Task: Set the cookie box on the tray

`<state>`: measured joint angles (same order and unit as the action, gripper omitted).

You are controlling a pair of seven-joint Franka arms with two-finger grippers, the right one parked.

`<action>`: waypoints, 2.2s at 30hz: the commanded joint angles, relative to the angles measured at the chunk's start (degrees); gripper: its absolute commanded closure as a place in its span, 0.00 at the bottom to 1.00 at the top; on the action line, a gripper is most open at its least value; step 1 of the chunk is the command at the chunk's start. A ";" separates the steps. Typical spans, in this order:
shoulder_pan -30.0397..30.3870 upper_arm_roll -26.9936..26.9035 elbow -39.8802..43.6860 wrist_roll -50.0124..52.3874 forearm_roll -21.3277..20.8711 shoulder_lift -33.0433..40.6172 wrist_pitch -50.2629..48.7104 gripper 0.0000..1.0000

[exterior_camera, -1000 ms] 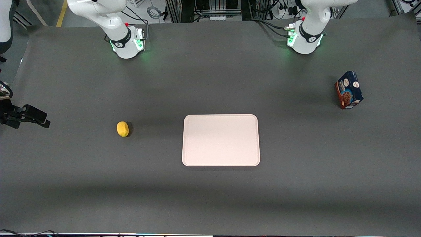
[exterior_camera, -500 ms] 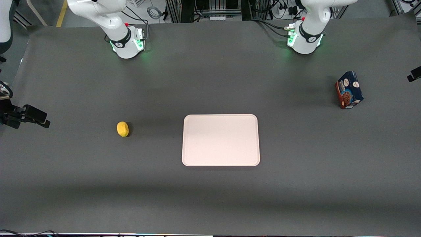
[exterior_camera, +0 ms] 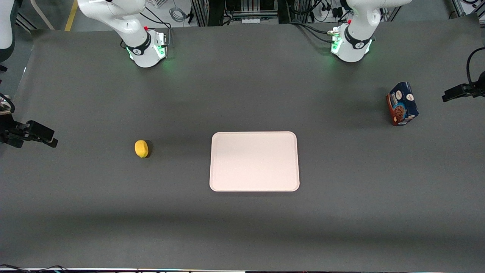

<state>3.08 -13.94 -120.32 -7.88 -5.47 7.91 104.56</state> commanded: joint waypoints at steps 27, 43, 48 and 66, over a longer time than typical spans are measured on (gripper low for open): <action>1.31 -0.82 -21.53 -9.35 0.02 2.20 19.98 0.00; 1.75 -3.02 -26.01 -10.14 0.02 0.97 24.29 0.00; 1.75 -3.20 -26.45 -10.23 -0.07 0.44 24.73 0.00; 3.60 -3.20 -29.53 -11.46 -0.33 -2.99 34.14 0.00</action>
<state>5.47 -17.15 -149.33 -17.81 -5.55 4.79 137.53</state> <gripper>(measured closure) 0.000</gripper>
